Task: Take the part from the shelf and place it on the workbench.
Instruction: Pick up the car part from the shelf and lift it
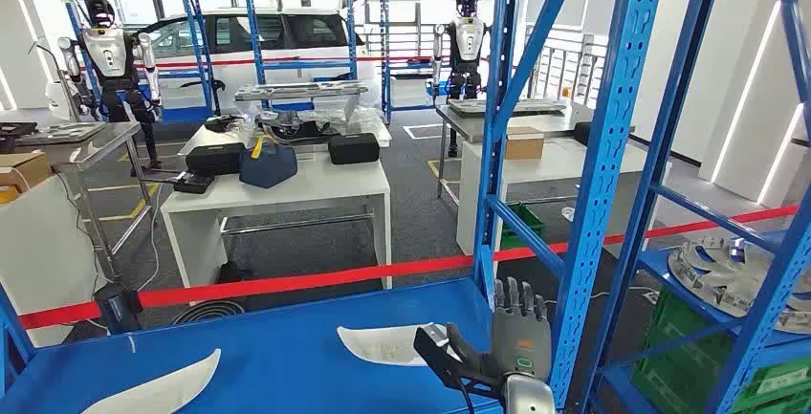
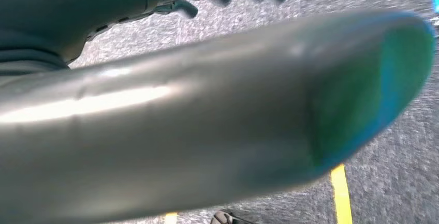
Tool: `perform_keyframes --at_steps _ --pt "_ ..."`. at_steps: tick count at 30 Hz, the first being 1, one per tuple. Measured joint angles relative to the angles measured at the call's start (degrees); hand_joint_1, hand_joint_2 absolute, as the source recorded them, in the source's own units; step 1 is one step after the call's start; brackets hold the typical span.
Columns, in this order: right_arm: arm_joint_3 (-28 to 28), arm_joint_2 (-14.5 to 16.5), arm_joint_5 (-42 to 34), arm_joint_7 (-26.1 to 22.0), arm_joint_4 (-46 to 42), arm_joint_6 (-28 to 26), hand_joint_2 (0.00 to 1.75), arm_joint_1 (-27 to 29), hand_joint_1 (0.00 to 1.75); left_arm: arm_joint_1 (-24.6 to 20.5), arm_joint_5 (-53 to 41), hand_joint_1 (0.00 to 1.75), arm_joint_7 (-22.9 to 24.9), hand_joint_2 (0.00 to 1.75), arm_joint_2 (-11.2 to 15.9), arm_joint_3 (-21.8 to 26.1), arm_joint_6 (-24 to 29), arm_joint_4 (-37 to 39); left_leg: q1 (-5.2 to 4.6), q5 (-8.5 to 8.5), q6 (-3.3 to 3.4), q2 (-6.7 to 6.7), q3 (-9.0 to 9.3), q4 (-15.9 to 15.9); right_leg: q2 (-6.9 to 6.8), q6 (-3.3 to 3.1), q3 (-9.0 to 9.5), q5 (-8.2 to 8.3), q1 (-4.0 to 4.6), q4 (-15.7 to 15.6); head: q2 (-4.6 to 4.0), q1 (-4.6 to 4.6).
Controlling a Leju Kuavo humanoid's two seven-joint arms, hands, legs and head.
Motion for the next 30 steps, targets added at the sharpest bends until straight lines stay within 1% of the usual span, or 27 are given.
perform_keyframes --at_steps 2,3,4,6,7,8,9,10,11,12,13,14,16,17,18,19,20,21,22,23,24,25,26,27,28,29,30 --pt "-0.14 0.01 -0.40 0.00 0.08 0.16 0.00 -0.18 0.00 -0.06 -0.04 0.00 -0.02 0.00 -0.09 0.01 0.00 -0.01 0.18 -0.15 0.45 0.01 0.46 -0.25 -0.07 0.33 -0.32 -0.62 -0.10 1.00 0.00 0.01" --pt "-0.25 0.04 -0.81 -0.01 0.24 0.36 0.00 -0.44 0.00 -0.12 -0.09 0.00 -0.03 0.00 -0.14 0.02 -0.01 -0.02 0.28 -0.35 0.86 0.02 0.83 -0.41 -0.11 0.63 -1.30 -1.51 -0.15 3.00 0.00 0.01" --pt "-0.35 0.07 -1.34 -0.05 0.46 0.71 0.00 -0.64 0.00 -0.20 -0.14 0.00 -0.03 0.00 -0.17 0.02 -0.01 -0.02 0.35 -0.60 1.19 0.04 1.17 -0.53 -0.16 0.85 -3.18 -2.68 -0.22 6.29 -0.01 0.03" --pt "-0.43 0.11 -2.38 -0.10 1.24 1.55 0.00 -0.83 0.00 -0.27 -0.21 0.00 -0.02 0.00 -0.16 0.03 -0.01 -0.02 0.34 -1.25 1.48 0.02 1.67 -0.53 -0.19 1.11 -8.52 -4.73 -0.26 14.40 -0.01 0.06" --pt "-0.44 0.11 -2.79 -0.11 1.69 1.89 0.00 -0.81 0.00 -0.25 -0.22 0.00 -0.02 0.00 -0.16 0.03 -0.01 -0.02 0.33 -1.62 1.46 -0.04 1.98 -0.49 -0.20 1.12 -10.72 -4.60 -0.27 16.88 -0.01 0.07" --pt "-0.45 0.11 -3.03 -0.08 2.14 2.08 0.00 -0.84 0.00 -0.20 -0.22 0.00 -0.02 0.00 -0.19 0.04 -0.01 -0.02 0.32 -2.02 1.40 -0.11 2.39 -0.44 -0.20 1.05 -11.83 -3.26 -0.26 17.09 -0.01 0.08" --pt "-0.45 0.11 -3.17 -0.07 2.52 2.15 0.00 -0.98 0.00 -0.17 -0.22 0.00 -0.03 0.00 -0.22 0.05 -0.01 -0.02 0.32 -2.47 1.30 -0.19 2.94 -0.38 -0.21 0.88 -11.68 -0.78 -0.23 14.88 -0.01 0.09" --pt "-0.45 0.11 -3.27 -0.07 2.78 2.15 0.00 -1.15 0.00 -0.15 -0.22 0.00 -0.05 0.00 -0.27 0.06 -0.01 -0.02 0.32 -2.86 1.20 -0.24 3.48 -0.35 -0.22 0.69 -10.83 1.81 -0.19 11.74 -0.01 0.10" --pt "-0.45 0.11 -3.32 -0.07 2.94 2.15 0.00 -1.31 0.00 -0.15 -0.22 0.00 -0.08 0.00 -0.31 0.07 -0.01 -0.02 0.32 -3.15 1.13 -0.27 3.90 -0.33 -0.23 0.52 -9.86 3.86 -0.15 8.91 0.00 0.11" --pt "-0.45 0.11 -3.36 -0.07 3.01 2.15 0.00 -1.41 0.00 -0.16 -0.22 0.00 -0.09 0.00 -0.34 0.07 -0.01 -0.02 0.32 -3.32 1.09 -0.28 4.16 -0.32 -0.25 0.41 -9.15 5.07 -0.13 7.06 0.00 0.11" --pt "-0.45 0.11 -3.38 -0.07 3.04 2.15 0.00 -1.44 0.00 -0.16 -0.22 0.00 -0.10 0.00 -0.35 0.07 -0.01 -0.02 0.32 -3.37 1.08 -0.28 4.23 -0.32 -0.25 0.38 -8.94 5.38 -0.12 6.54 0.01 0.12" --pt "-0.45 0.17 -3.41 -0.19 3.28 2.20 0.00 -1.68 0.00 -0.21 -0.24 0.00 -0.10 0.00 -0.37 0.07 -0.02 -0.02 0.27 -3.58 0.89 -0.28 4.34 -0.33 -0.34 0.21 -8.28 5.49 0.09 5.20 -0.02 0.10" --pt "-0.45 0.49 -3.55 -0.11 4.20 2.24 0.00 -2.41 0.00 -0.31 -0.29 0.00 -0.07 0.00 -0.48 0.07 -0.21 -0.03 0.23 -4.28 -0.13 -0.18 4.82 -0.68 -0.40 -0.55 -6.61 5.25 0.30 2.07 -0.02 0.09" --pt "-0.45 0.70 -3.61 -0.07 4.71 2.19 0.00 -2.86 0.00 -0.38 -0.33 0.00 -0.05 0.00 -0.56 0.08 -0.33 -0.04 0.18 -4.85 -0.71 -0.10 4.89 -0.35 -0.44 -1.08 -5.55 4.98 0.32 0.47 -0.03 0.06" --pt "-0.45 0.89 -3.63 0.09 5.05 2.08 0.00 -3.18 0.00 -0.42 -0.37 0.00 -0.02 0.00 -0.62 0.08 -0.45 -0.05 0.20 -5.58 -1.15 -0.03 4.30 1.01 -0.38 -1.52 -5.01 4.60 0.13 0.13 -0.01 0.04" --pt "-0.45 1.07 -3.62 0.10 5.26 1.95 0.00 -3.38 0.00 -0.48 -0.40 0.00 0.00 0.00 -0.65 0.09 -0.50 -0.05 0.24 -6.64 -1.36 0.01 2.82 3.84 -0.39 -1.80 -4.45 4.35 -0.03 -0.06 -0.01 0.01" --pt "-0.45 1.19 -3.61 0.10 5.52 1.81 0.00 -3.55 0.00 -0.52 -0.43 0.00 0.02 0.00 -0.66 0.09 -0.53 -0.03 0.23 -7.88 -1.55 0.04 0.52 7.76 -0.40 -2.05 -4.03 4.01 -0.03 -0.09 -0.01 -0.01" --pt "-0.45 1.32 -3.63 0.10 5.81 1.72 0.00 -3.60 0.00 -0.49 -0.44 0.00 0.05 0.00 -0.64 0.09 -0.54 -0.02 0.27 -8.92 -1.72 0.04 -2.17 11.87 -0.39 -2.16 -3.66 3.68 -0.02 -0.08 -0.01 -0.01" --pt "-0.45 1.43 -3.66 0.11 6.10 1.64 0.00 -3.51 0.00 -0.39 -0.44 0.00 0.08 0.00 -0.62 0.09 -0.54 -0.02 0.30 -9.16 -1.85 0.04 -4.54 14.88 -0.35 -2.18 -3.25 3.29 0.00 -0.07 -0.01 -0.01" --pt "-0.45 1.51 -3.69 0.11 6.37 1.61 0.00 -3.41 0.00 -0.27 -0.44 0.00 0.10 0.00 -0.61 0.09 -0.55 -0.02 0.31 -8.24 -1.91 0.04 -6.00 15.94 -0.29 -2.15 -2.77 2.88 0.00 -0.06 -0.01 -0.01" --pt "-0.45 1.60 -3.72 0.11 6.61 1.59 0.00 -3.36 0.00 -0.16 -0.43 0.00 0.11 0.00 -0.61 0.09 -0.55 -0.02 0.32 -6.08 -1.91 0.05 -6.26 14.55 -0.22 -2.07 -2.19 2.44 -0.02 -0.03 -0.01 -0.01" --pt "-0.45 1.72 -3.75 0.11 6.81 1.58 0.00 -3.36 0.00 -0.11 -0.39 0.00 0.09 0.00 -0.61 0.09 -0.56 -0.02 0.33 -2.99 -1.85 0.05 -5.40 10.95 -0.18 -1.94 -1.52 1.94 -0.06 0.02 -0.01 -0.01" --pt "-0.45 1.84 -3.80 0.11 6.97 1.56 0.00 -3.42 0.00 -0.08 -0.31 0.00 0.00 0.00 -0.60 0.09 -0.52 -0.02 0.31 -0.35 -1.74 0.03 -4.02 6.89 -0.15 -1.75 -0.95 1.43 -0.06 0.07 -0.01 -0.01" --pt "-0.45 1.98 -3.92 0.10 7.14 1.53 0.00 -3.56 0.00 -0.08 -0.11 0.00 -0.17 0.00 -0.60 0.09 -0.32 -0.02 0.24 1.38 -1.57 -0.01 -2.59 3.18 -0.10 -1.49 -0.57 0.98 0.02 0.20 -0.01 -0.02" --pt "-0.45 2.11 -4.24 0.10 7.32 1.52 0.00 -3.69 0.00 -0.09 0.23 0.00 -0.33 0.00 -0.64 0.10 0.26 -0.02 0.24 2.19 -1.34 -0.07 -1.59 0.76 -0.05 -1.25 -0.40 0.65 0.15 0.28 0.00 0.00" --pt "-0.45 2.20 -4.75 0.05 7.52 1.58 0.00 -3.79 0.00 -0.09 0.67 0.00 -0.39 0.00 -0.74 0.15 1.29 -0.01 0.22 2.04 -1.16 -0.13 -1.14 -0.13 -0.01 -1.25 -0.40 0.51 0.32 0.33 0.01 0.03" --pt "-0.45 2.29 -5.49 0.01 7.77 1.79 0.00 -3.87 0.00 -0.12 1.17 0.00 -0.22 0.00 -0.85 0.29 2.67 -0.01 0.21 1.90 -1.01 -0.19 -0.98 -0.51 0.01 -1.42 -0.42 0.48 0.48 0.32 0.01 0.06"
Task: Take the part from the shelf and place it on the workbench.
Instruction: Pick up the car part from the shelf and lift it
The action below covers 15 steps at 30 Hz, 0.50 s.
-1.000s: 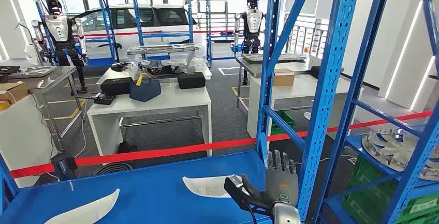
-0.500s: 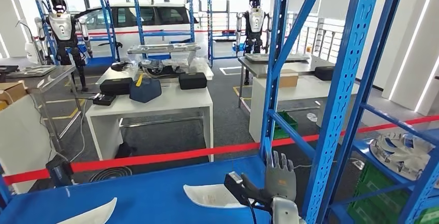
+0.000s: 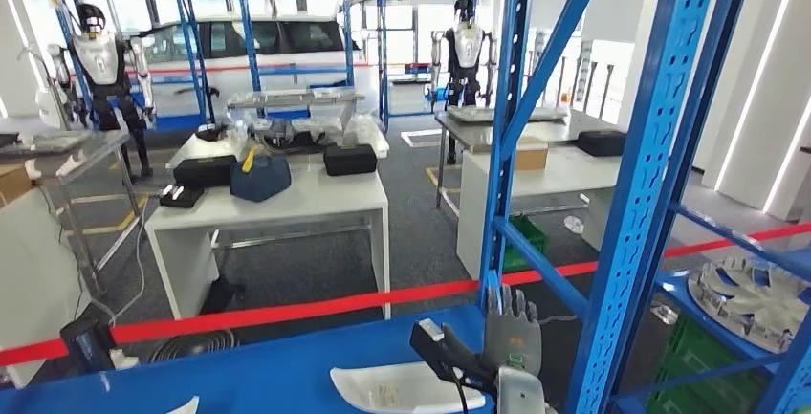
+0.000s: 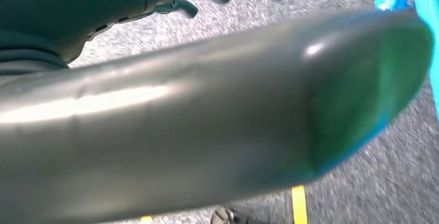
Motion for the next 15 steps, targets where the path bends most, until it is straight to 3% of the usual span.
perform_keyframes --at_steps 3,7,11,15 --pt "-0.01 0.25 -2.45 -0.08 0.88 1.16 0.00 -0.02 0.00 0.01 0.87 0.00 1.18 0.00 -0.34 0.74 3.33 0.01 -0.03 -0.20 0.38 -0.23 -0.01 -0.10 -0.17 -0.61 0.31 0.02 0.13 -0.62 -0.01 0.10" --pt "-0.14 0.53 -3.64 -0.08 1.67 1.76 0.00 -0.07 0.00 0.02 0.77 0.00 1.60 0.00 -0.55 1.32 4.00 0.01 -0.07 -0.50 0.84 -0.38 0.02 -0.10 -0.30 -0.22 0.70 -0.05 0.11 -1.25 0.00 0.12" --pt "-0.65 0.92 -4.22 -0.08 2.45 2.33 1.75 -0.12 0.00 0.00 0.67 0.00 1.94 0.00 -0.73 1.50 4.16 0.02 -0.08 -0.60 1.02 -0.35 0.05 -0.09 -0.30 0.58 0.82 -0.04 0.07 -1.53 0.00 0.11" --pt "-0.87 1.47 -4.88 -0.08 3.82 4.48 1.75 -0.20 0.00 -0.05 0.04 0.00 2.54 0.00 -0.83 1.55 4.18 0.01 -0.09 -0.61 1.06 -0.34 0.11 -0.08 -0.30 0.96 0.87 -0.01 0.05 -1.56 -0.01 0.10"
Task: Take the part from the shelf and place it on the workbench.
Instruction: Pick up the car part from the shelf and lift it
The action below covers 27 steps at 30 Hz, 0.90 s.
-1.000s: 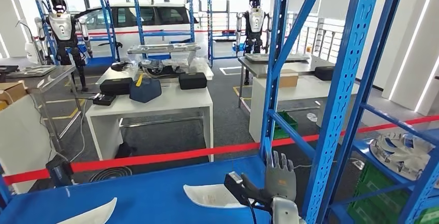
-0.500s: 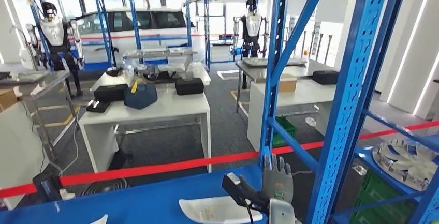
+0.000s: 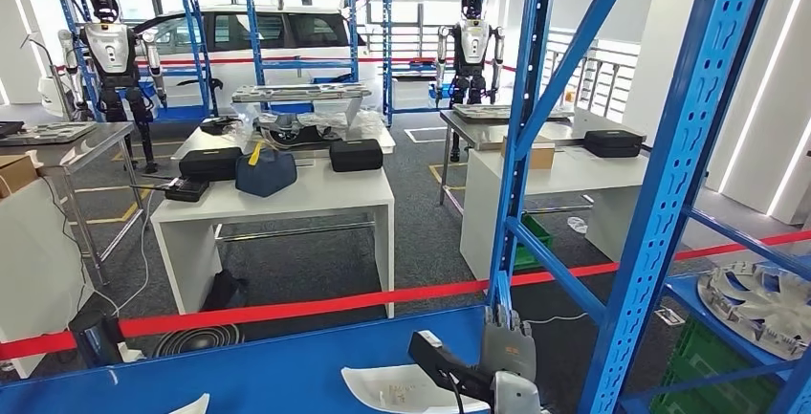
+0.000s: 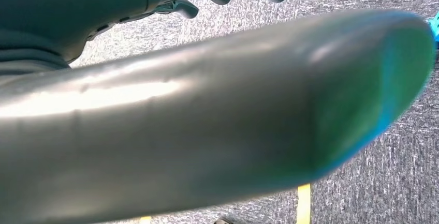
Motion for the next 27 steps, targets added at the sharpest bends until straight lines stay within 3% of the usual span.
perform_keyframes --at_steps 27 --pt "-0.04 0.98 -0.61 0.00 6.31 9.38 1.75 -0.43 0.00 -0.32 -0.55 0.00 0.94 0.00 -0.39 0.00 -0.02 0.00 0.03 0.01 -0.05 0.03 0.20 -0.19 0.01 0.05 0.05 -0.13 0.04 0.04 0.00 0.00"
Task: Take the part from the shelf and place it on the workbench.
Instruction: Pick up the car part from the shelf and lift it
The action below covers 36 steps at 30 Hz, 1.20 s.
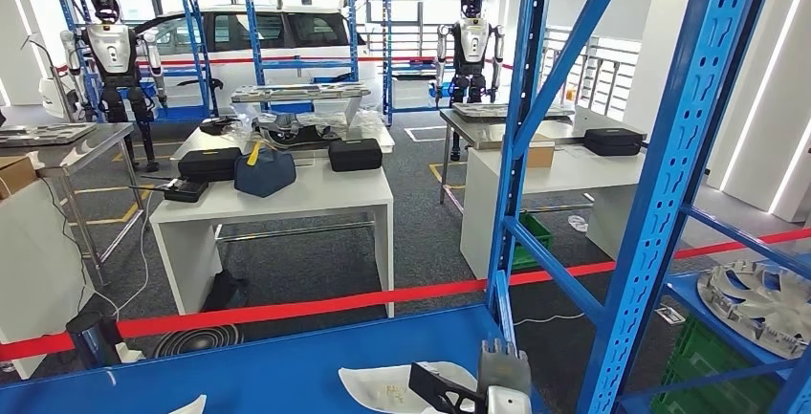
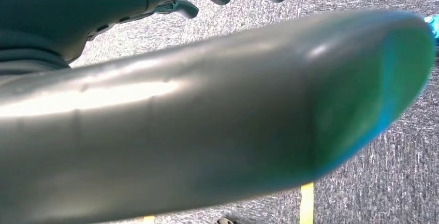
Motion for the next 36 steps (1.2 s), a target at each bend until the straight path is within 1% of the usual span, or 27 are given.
perform_keyframes --at_steps 11,21,25,36 --pt "0.00 -0.47 0.76 0.00 1.56 1.12 1.75 0.11 0.00 -0.38 -0.61 0.00 0.15 0.00 -0.12 0.00 -0.17 0.02 0.00 0.00 0.00 0.02 0.02 0.00 0.01 0.00 -0.01 0.00 0.00 0.00 0.01 0.00" --pt "0.50 -0.37 2.70 0.00 1.84 0.49 1.75 1.35 0.00 -0.41 -1.02 0.00 0.26 0.00 -0.47 0.00 -0.22 0.02 0.00 -0.01 -0.01 0.02 0.02 -0.01 0.01 0.00 0.01 -0.01 0.01 0.00 0.01 0.00" --pt "1.90 0.18 4.37 0.00 1.98 0.36 1.75 1.52 0.00 -0.42 -1.38 0.00 0.51 0.00 -0.55 0.00 -0.22 0.05 0.00 -0.01 -0.01 0.02 0.02 -0.02 0.01 0.00 0.01 -0.01 0.01 0.00 0.00 0.00" --pt "8.32 1.12 8.67 -0.06 2.72 -0.18 1.75 1.44 0.00 -0.27 -1.25 0.00 0.03 0.00 -1.04 0.00 -0.13 0.16 0.00 -0.01 -0.01 0.01 0.02 -0.02 0.00 -0.01 0.02 -0.01 0.01 0.00 0.01 0.00"
